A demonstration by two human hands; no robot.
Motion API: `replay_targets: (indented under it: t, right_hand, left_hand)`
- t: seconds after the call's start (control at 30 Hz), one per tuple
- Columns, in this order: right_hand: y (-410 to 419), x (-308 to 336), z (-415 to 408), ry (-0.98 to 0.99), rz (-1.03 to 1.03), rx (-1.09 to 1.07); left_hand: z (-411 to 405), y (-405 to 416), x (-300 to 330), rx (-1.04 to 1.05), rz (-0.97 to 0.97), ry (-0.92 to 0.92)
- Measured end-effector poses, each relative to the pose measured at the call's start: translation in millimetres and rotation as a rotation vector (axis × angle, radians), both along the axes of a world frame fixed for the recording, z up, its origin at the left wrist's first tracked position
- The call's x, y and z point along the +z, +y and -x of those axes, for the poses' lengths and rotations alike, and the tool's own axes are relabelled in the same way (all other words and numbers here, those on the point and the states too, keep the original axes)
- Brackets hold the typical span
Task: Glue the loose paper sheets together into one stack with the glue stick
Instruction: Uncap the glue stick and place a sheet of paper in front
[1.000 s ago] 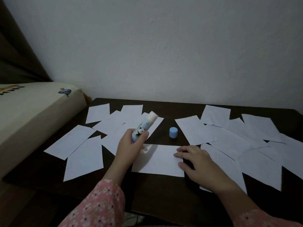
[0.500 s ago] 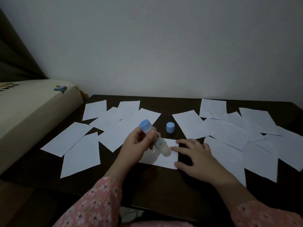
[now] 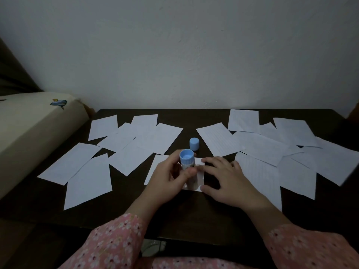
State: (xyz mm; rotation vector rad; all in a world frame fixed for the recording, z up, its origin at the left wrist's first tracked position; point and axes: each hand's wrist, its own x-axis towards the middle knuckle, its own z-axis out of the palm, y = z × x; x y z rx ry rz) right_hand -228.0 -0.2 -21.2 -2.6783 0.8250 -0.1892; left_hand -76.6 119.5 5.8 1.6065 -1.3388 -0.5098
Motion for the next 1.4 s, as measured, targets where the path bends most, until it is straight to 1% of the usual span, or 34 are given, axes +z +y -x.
replay_targets:
  t: [0.2,0.33,0.53,0.83,1.4]
  right_hand:
    - [3.5,1.8,-7.8,-0.014,-0.008,-0.064]
    - [4.7,1.6,-10.5,-0.004,-0.037,-0.078]
    - [5.6,7.0,-15.3,0.055,-0.103,-0.100]
    - [6.1,6.4,-19.1,0.071,-0.136,-0.118]
    - [4.6,3.2,-17.7,0.045,-0.151,-0.125]
  left_hand:
    - [-3.8,-3.3,-1.6,-0.009,-0.070,-0.001]
    - [-6.9,-3.2,-1.2,-0.019,-0.071,0.016]
    - [-18.4,0.8,-1.7,0.039,-0.111,0.034]
    - [-31.5,14.0,5.2,0.121,-0.104,0.056]
    - [-56.5,34.4,6.2,0.264,-0.019,0.057]
